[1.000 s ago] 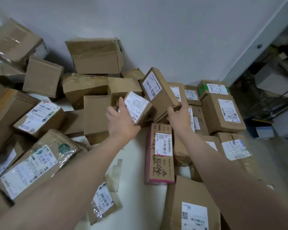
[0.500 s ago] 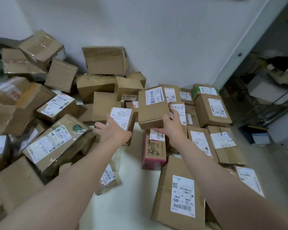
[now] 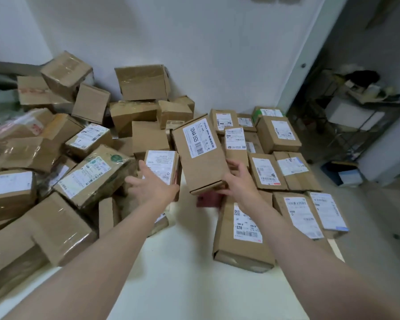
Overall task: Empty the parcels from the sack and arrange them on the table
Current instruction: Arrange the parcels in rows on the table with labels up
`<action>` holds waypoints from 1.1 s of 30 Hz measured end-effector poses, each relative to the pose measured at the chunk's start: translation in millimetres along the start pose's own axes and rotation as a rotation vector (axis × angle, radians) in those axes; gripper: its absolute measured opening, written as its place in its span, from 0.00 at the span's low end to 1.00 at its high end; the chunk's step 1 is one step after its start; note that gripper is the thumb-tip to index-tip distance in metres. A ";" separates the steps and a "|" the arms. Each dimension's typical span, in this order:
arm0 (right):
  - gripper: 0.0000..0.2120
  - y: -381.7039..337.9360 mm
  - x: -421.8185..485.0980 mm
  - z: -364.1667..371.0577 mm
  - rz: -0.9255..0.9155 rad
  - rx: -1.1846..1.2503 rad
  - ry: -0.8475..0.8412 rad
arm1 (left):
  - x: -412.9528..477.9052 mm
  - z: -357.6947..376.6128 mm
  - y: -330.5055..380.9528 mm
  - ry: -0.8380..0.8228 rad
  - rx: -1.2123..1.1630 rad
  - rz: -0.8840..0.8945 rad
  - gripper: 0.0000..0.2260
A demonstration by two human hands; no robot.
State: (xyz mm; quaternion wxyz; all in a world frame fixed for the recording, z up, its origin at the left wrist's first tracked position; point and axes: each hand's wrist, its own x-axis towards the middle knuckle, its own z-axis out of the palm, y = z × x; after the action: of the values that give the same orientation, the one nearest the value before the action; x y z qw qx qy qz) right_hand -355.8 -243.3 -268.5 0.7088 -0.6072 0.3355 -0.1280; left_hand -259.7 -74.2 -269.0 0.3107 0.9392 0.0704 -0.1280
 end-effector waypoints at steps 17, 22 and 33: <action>0.18 96.2 -203.1 -44.3 0.104 -0.110 0.206 | -134.4 -16.2 -94.7 -0.130 0.029 0.465 0.53; 0.13 110.7 -228.0 -85.4 0.100 0.142 0.372 | -166.2 6.5 -91.3 -0.150 0.038 0.654 0.50; 0.12 154.5 -252.0 -184.6 0.301 0.468 0.673 | -237.3 80.0 -83.7 -0.190 0.166 0.844 0.46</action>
State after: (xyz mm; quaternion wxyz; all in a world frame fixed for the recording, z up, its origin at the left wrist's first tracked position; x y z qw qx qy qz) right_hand -694.2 -202.4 -341.1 0.6892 -0.2986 0.5947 -0.2866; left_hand -520.4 -68.2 -310.8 0.2645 0.8915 -0.3588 -0.0808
